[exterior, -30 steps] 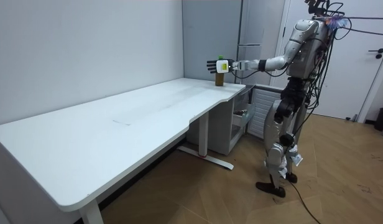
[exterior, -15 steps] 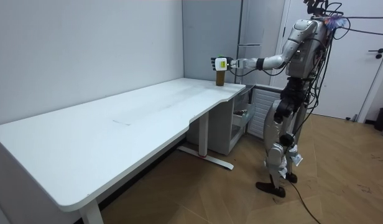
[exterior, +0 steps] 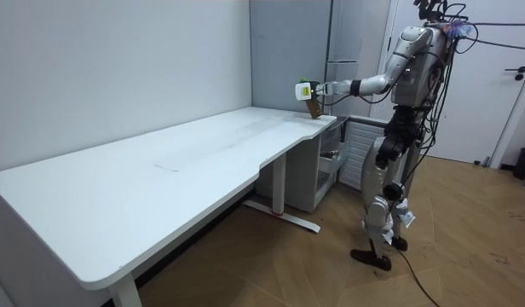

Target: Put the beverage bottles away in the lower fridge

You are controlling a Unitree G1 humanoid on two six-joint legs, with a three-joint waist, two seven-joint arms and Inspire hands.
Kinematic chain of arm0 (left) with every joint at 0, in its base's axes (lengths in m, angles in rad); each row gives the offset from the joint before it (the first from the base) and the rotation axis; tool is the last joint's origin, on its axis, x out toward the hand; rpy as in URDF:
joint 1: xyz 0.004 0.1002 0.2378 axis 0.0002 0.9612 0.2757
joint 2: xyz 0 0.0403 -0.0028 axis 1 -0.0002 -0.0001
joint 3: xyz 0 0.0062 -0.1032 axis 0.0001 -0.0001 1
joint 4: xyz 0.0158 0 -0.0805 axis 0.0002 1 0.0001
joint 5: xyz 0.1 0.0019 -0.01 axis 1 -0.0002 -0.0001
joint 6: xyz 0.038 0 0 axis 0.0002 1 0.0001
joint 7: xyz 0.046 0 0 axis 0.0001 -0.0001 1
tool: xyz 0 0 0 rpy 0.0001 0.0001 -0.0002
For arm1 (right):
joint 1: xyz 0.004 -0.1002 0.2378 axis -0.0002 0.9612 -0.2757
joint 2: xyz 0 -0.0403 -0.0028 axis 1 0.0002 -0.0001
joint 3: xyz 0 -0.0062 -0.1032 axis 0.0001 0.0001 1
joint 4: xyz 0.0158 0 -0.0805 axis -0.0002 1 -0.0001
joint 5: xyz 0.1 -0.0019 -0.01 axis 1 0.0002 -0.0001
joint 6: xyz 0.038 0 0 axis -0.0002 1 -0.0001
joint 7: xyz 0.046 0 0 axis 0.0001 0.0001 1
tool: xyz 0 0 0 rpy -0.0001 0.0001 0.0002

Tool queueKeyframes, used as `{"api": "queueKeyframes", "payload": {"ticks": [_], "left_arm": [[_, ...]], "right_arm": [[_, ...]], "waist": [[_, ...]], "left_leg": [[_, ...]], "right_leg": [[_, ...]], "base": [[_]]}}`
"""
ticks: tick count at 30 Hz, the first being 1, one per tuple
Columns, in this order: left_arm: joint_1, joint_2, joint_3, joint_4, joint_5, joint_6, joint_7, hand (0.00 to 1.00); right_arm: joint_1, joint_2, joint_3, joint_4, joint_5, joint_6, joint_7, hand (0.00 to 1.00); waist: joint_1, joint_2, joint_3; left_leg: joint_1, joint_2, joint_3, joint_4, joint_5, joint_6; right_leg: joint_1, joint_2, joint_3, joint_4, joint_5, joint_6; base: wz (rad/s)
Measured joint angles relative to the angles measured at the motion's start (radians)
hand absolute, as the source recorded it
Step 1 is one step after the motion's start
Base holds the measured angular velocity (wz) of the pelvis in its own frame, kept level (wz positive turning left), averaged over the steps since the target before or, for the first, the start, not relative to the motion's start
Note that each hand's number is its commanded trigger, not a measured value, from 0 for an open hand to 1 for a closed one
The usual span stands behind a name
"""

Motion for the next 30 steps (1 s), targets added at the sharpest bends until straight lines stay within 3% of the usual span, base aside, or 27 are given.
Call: {"api": "queueKeyframes", "payload": {"ticks": [13,22,24,28,30], "left_arm": [[0.001,-0.005,-0.015,-0.001,0.003,0.002,0.049,1.00],[0.021,-0.028,-0.043,-0.193,0.046,0.001,0.077,1.00],[0.051,-0.044,-0.049,-0.241,0.065,0.000,0.064,1.00],[0.096,-0.048,-0.080,-0.289,0.069,0.001,0.055,1.00],[0.145,-0.058,-0.081,-0.351,0.072,0.001,0.056,1.00]], "right_arm": [[-0.011,0.002,0.058,-0.016,-0.010,-0.002,0.004,0.00],[-0.014,0.020,0.097,-0.067,-0.054,-0.001,-0.004,0.00],[-0.021,0.029,0.130,-0.083,-0.055,-0.004,0.006,0.00],[-0.041,0.044,0.184,-0.085,-0.055,-0.008,0.011,0.00],[-0.048,0.058,0.206,-0.088,-0.065,-0.011,0.019,0.00]], "waist": [[0.009,-0.002,0.0013],[0.051,-0.004,0.0007],[0.060,-0.006,0.0004],[0.081,-0.012,0.0004],[0.085,-0.018,-0.0018]], "left_leg": [[0.001,0.000,-0.002,0.000,0.000,0.000],[-0.002,-0.001,-0.001,-0.001,0.000,0.000],[0.004,-0.002,-0.007,0.000,0.000,0.000],[-0.007,-0.003,-0.019,0.005,0.001,0.000],[-0.023,-0.002,-0.031,0.020,0.000,0.000]], "right_leg": [[0.001,0.000,-0.006,0.001,0.000,0.000],[-0.003,-0.001,-0.007,0.001,0.000,0.000],[0.006,-0.002,-0.015,-0.001,0.000,0.000],[0.004,-0.003,-0.033,-0.001,0.000,0.000],[0.001,-0.002,-0.048,-0.002,0.000,0.000]], "base": [[-0.01],[0.00],[0.07],[0.13],[0.18]]}}
